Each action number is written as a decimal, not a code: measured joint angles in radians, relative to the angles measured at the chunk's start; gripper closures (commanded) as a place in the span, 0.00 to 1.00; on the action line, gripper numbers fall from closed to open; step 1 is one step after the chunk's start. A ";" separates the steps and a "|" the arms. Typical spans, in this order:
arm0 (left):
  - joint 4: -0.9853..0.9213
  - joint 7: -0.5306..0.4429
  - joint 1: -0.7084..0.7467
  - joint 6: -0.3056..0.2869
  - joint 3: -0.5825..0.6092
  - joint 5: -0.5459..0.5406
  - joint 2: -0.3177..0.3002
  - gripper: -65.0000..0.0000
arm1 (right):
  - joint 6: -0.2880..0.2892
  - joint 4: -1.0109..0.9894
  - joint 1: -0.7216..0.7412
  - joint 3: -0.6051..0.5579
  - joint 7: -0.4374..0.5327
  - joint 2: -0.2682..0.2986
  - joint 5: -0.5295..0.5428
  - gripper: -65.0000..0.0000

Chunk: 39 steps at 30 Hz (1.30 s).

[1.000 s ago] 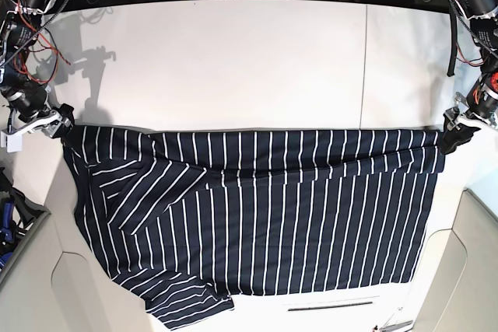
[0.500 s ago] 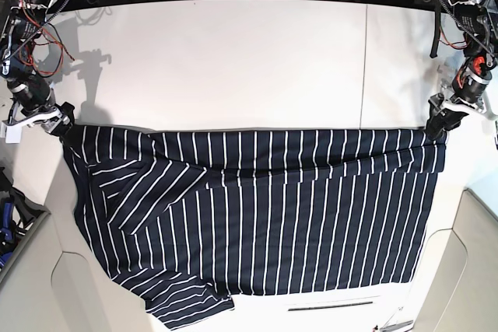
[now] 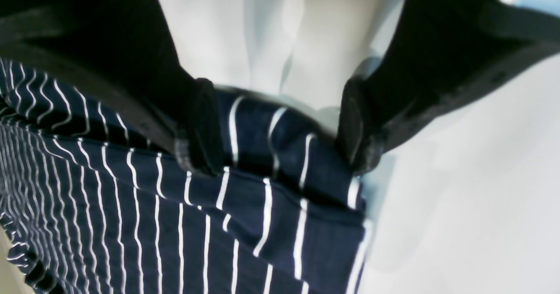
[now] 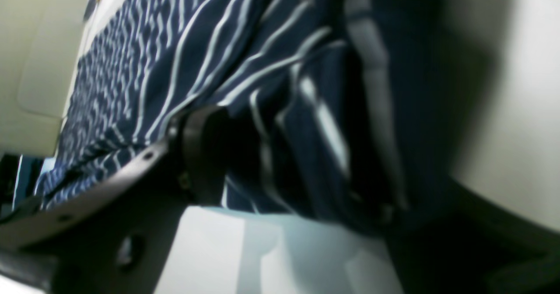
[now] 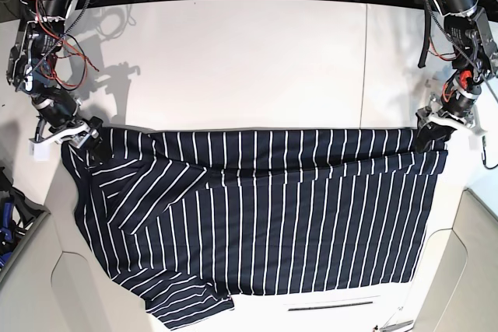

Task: Fold the T-shirt properly
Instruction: 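Drag the folded edge back toward the arms and release both grippers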

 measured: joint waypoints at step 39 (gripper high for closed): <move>0.173 0.151 0.170 -0.077 -0.109 -0.114 -0.008 1.00 | -0.004 0.397 -0.227 -0.016 -0.212 0.006 -0.052 1.00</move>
